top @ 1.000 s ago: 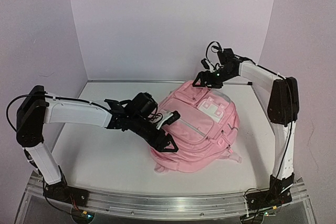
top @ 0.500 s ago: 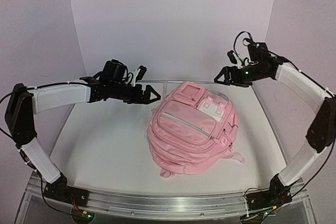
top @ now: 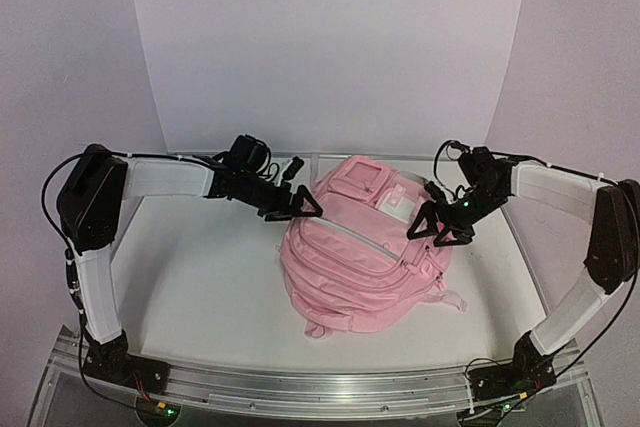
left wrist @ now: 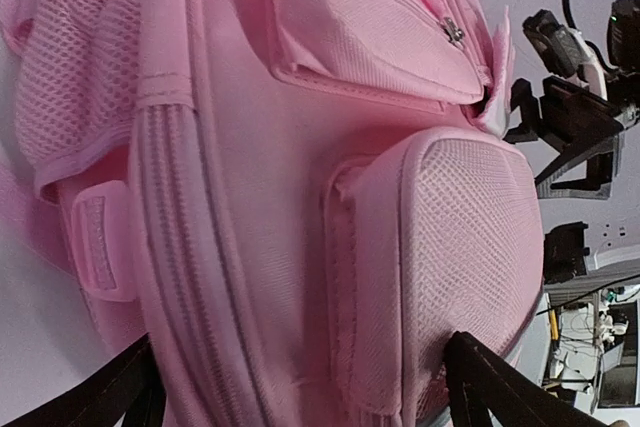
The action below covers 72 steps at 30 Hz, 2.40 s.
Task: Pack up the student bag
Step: Adjust the student bag at the center of the board, then pick up the student bag at the center of the board.
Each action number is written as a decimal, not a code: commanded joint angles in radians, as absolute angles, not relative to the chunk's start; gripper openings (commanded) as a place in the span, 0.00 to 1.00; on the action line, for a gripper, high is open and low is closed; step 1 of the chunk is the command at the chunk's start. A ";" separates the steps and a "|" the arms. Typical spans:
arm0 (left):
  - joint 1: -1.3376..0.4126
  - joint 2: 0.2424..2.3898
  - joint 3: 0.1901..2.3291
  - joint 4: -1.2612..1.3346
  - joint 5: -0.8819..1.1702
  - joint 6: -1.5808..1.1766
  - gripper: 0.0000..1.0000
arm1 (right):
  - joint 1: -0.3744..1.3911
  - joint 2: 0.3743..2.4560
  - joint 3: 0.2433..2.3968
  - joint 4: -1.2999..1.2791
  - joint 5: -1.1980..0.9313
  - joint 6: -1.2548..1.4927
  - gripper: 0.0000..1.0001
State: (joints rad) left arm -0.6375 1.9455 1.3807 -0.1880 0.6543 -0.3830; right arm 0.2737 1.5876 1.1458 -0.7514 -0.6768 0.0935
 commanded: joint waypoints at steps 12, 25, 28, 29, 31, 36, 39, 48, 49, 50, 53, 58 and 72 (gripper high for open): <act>-0.741 1.692 1.049 0.142 0.658 -0.561 0.67 | 0.344 1.894 1.521 -0.714 -0.864 0.113 0.95; -0.680 1.566 0.917 0.137 0.438 -0.686 0.92 | 0.280 1.717 1.300 -0.710 -0.688 0.096 0.93; -0.681 1.624 0.936 0.163 0.478 -0.697 0.88 | 0.280 1.737 1.271 -0.690 -0.723 0.110 0.92; -0.680 1.639 0.939 0.182 0.489 -0.704 0.86 | 0.280 1.747 1.267 -0.681 -0.739 0.114 0.91; -0.680 1.669 0.944 0.207 0.512 -0.715 0.83 | 0.280 1.769 1.268 -0.665 -0.776 0.125 0.90; -0.681 1.735 0.960 0.264 0.557 -0.745 0.72 | 0.286 1.832 1.281 -0.635 -0.859 0.155 0.83; -0.681 1.769 0.966 0.294 0.582 -0.757 0.65 | 0.294 1.863 1.280 -0.621 -0.885 0.168 0.75; -0.684 1.817 0.989 0.341 0.636 -0.767 0.30 | 0.298 1.846 1.286 -0.608 -0.941 0.164 0.27; -0.684 1.816 0.989 0.346 0.644 -0.765 0.26 | 0.297 1.838 1.287 -0.609 -0.943 0.162 0.20; -0.685 1.814 0.989 0.349 0.651 -0.761 0.22 | 0.297 1.831 1.290 -0.609 -0.942 0.160 0.11; -0.687 1.796 0.991 0.343 0.654 -0.740 0.09 | 0.297 1.809 1.303 -0.608 -0.949 0.157 0.00; -0.688 1.726 1.022 0.274 0.649 -0.672 0.00 | 0.297 1.740 1.339 -0.610 -0.944 0.150 0.00; -0.714 1.482 1.236 0.005 0.543 -0.424 0.00 | 0.323 1.606 1.568 -0.539 -0.963 0.218 0.00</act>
